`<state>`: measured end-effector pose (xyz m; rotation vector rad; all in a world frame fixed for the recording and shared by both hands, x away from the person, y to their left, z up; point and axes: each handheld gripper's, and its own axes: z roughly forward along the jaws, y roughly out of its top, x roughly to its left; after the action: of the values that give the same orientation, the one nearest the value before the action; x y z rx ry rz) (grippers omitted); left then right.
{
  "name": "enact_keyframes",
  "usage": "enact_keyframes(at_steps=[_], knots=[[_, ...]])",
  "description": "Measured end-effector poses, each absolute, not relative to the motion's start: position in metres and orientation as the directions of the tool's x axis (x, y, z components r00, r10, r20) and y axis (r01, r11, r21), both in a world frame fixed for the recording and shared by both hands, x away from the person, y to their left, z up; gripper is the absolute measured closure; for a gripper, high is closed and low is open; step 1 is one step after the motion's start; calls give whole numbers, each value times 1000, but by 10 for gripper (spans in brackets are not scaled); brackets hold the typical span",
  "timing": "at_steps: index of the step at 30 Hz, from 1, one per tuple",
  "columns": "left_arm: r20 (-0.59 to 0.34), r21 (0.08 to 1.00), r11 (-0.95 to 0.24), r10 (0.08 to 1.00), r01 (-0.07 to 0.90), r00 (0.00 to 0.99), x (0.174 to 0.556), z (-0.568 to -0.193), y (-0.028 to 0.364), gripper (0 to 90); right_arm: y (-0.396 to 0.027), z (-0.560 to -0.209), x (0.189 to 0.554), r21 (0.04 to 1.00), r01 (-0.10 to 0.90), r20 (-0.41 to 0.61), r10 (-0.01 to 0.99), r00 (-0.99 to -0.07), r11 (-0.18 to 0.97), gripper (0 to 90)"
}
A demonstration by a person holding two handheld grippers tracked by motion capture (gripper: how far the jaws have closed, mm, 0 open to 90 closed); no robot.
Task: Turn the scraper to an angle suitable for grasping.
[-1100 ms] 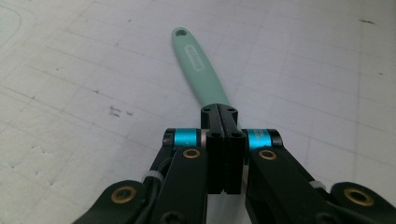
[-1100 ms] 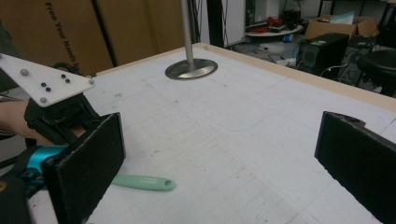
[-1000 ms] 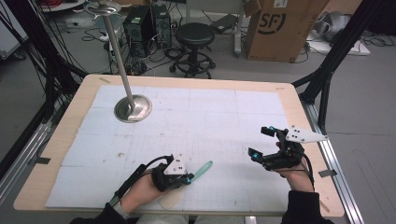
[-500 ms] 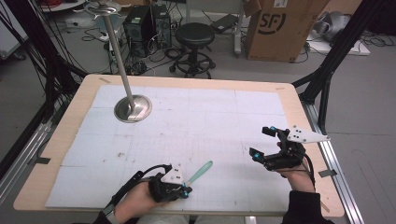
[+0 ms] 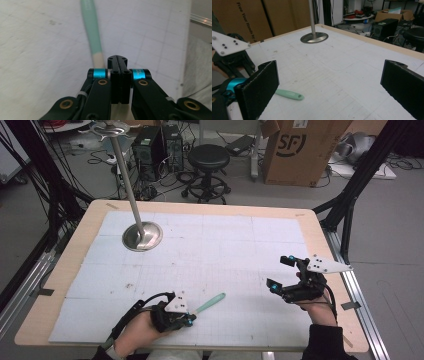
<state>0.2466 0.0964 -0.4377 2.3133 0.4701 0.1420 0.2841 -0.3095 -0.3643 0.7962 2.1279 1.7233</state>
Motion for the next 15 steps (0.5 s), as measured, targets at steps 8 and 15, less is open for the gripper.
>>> enact_keyframes(at_steps=[8, 15], knots=[[-33, 706, -620, 454, 343, 890, 264, -437, 128, 900, -308, -365, 285, 962, 235, 113, 579, -807, 140, 9], [-16, 707, -600, 515, 374, 857, 275, -437, 151, 900, -308, -366, 285, 961, 238, 113, 580, -807, 143, 9]])
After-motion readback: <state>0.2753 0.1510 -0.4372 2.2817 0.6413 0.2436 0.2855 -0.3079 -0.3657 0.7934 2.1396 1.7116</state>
